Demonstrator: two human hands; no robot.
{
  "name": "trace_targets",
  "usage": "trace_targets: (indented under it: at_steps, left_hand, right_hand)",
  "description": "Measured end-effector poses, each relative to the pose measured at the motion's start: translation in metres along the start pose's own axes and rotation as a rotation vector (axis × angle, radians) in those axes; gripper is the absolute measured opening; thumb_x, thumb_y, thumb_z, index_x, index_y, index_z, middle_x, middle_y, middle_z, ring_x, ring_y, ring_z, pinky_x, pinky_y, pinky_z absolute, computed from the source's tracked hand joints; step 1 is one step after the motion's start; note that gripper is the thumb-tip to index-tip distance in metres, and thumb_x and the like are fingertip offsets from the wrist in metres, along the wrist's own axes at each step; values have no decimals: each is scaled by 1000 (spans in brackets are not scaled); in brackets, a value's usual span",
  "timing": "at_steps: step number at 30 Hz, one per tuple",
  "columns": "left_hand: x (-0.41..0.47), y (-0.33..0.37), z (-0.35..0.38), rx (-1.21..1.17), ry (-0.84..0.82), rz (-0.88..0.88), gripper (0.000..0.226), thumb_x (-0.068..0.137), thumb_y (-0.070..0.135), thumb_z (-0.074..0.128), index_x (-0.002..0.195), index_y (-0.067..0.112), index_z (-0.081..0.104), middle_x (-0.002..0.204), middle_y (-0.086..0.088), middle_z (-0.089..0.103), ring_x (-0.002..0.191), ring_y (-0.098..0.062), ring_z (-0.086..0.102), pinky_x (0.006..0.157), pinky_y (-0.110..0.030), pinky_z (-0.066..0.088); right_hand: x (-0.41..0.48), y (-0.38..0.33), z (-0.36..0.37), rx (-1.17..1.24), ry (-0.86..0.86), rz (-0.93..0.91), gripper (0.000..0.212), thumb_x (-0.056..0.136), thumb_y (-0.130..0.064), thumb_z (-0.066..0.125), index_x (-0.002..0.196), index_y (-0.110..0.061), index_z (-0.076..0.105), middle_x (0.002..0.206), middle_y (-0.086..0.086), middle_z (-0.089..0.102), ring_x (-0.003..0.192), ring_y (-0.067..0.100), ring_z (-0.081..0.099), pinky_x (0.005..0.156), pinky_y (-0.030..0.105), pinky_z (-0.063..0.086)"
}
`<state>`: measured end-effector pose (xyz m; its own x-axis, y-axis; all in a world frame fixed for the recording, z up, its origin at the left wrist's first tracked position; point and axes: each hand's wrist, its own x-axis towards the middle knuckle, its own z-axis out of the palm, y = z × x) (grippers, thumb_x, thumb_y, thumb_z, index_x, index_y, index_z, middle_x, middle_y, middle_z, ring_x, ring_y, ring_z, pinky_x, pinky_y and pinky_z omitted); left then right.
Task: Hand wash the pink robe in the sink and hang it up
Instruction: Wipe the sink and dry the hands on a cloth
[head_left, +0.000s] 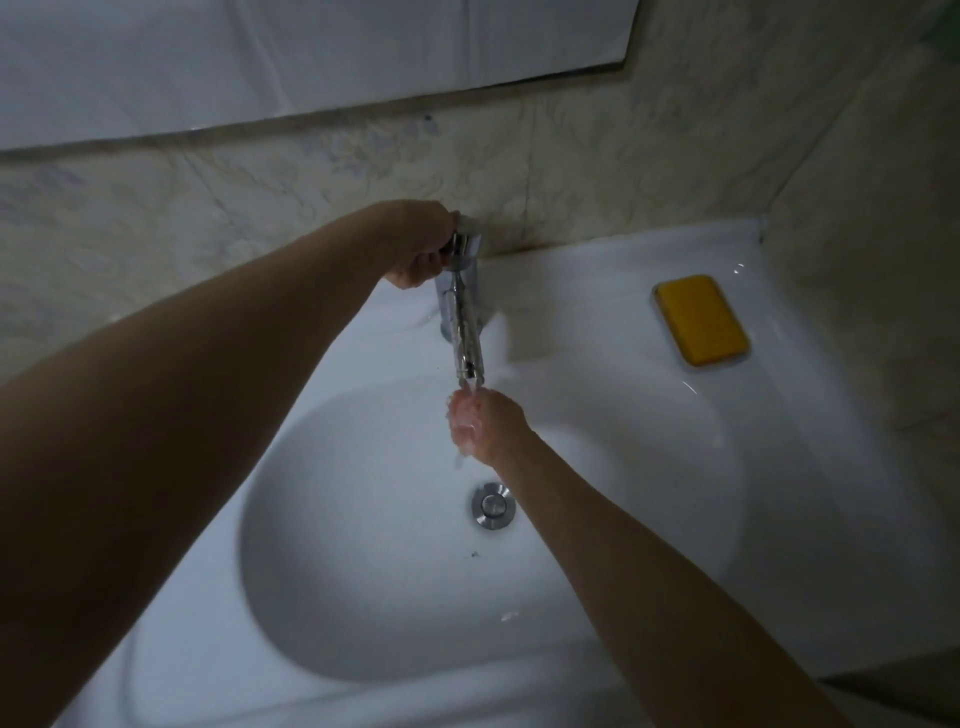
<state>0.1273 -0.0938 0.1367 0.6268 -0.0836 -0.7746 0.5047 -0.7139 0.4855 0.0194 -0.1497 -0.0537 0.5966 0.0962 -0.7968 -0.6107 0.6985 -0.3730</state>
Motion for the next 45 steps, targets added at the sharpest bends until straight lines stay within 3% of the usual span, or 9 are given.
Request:
trace_targets:
  at_steps: [3,8,14,20,26,30,35,40,45]
  left_hand:
    - [-2,-1,1,-9,27,17,50,101,44,29,64,15,43,31,7,29,21,-3,20,25,-11,14]
    - [-1,-3,2,-23,42,39,50,102,44,28,65,14,45,29,5,30,21,-2,20,25,-12,15]
    - [-1,-8,3,35,95,119,51,100,48,31,66,12,45,27,6,33,19,-3,24,26,-8,18]
    - [-1,-16,2,179,189,229,56,98,51,28,61,12,42,25,5,37,19,-4,30,29,-6,23]
    - [9,-22,4,253,258,334,54,100,49,26,66,12,45,54,-2,42,31,-8,38,34,-13,29]
    - [37,-59,10,310,477,628,53,102,40,24,65,11,49,65,-5,51,69,-26,55,75,-35,45]
    - [50,-70,13,239,526,725,56,101,45,23,56,19,45,57,0,49,61,-22,49,75,-36,44]
    - [56,-72,12,237,534,738,55,101,44,24,57,19,44,56,2,47,58,-20,47,80,-42,47]
    - [53,-71,12,239,548,724,57,101,45,24,55,18,44,62,-4,51,65,-22,50,80,-36,45]
  right_hand:
    - [-4,-4,2,-323,178,-216,31,98,-8,36,68,-12,38,66,1,38,61,8,44,42,16,34]
    - [2,-4,4,-138,-21,-114,31,94,-9,25,66,-14,38,47,-3,38,35,6,36,33,13,27]
    - [-9,-16,-3,-54,-331,-58,8,75,-10,47,77,-2,51,79,18,58,77,32,62,89,47,48]
    - [-3,-12,-20,8,-436,-18,41,57,-16,80,92,-2,64,97,18,60,94,37,62,78,51,55]
    - [-4,-8,-24,-1,-434,93,33,78,-28,60,103,-6,62,118,28,56,107,50,54,83,69,44]
    - [-7,-11,-18,-83,-356,24,21,81,-4,58,101,-7,65,89,18,63,86,33,64,77,47,57]
    - [-18,-23,-9,-427,-76,-64,18,84,7,54,71,-3,61,66,10,63,37,10,45,37,15,37]
    - [-9,-19,-14,-660,208,-300,37,84,10,38,52,-5,49,34,5,46,22,8,34,36,13,26]
    - [-13,-17,-29,-830,205,-358,35,90,3,43,60,-16,46,45,-7,47,32,0,42,32,10,32]
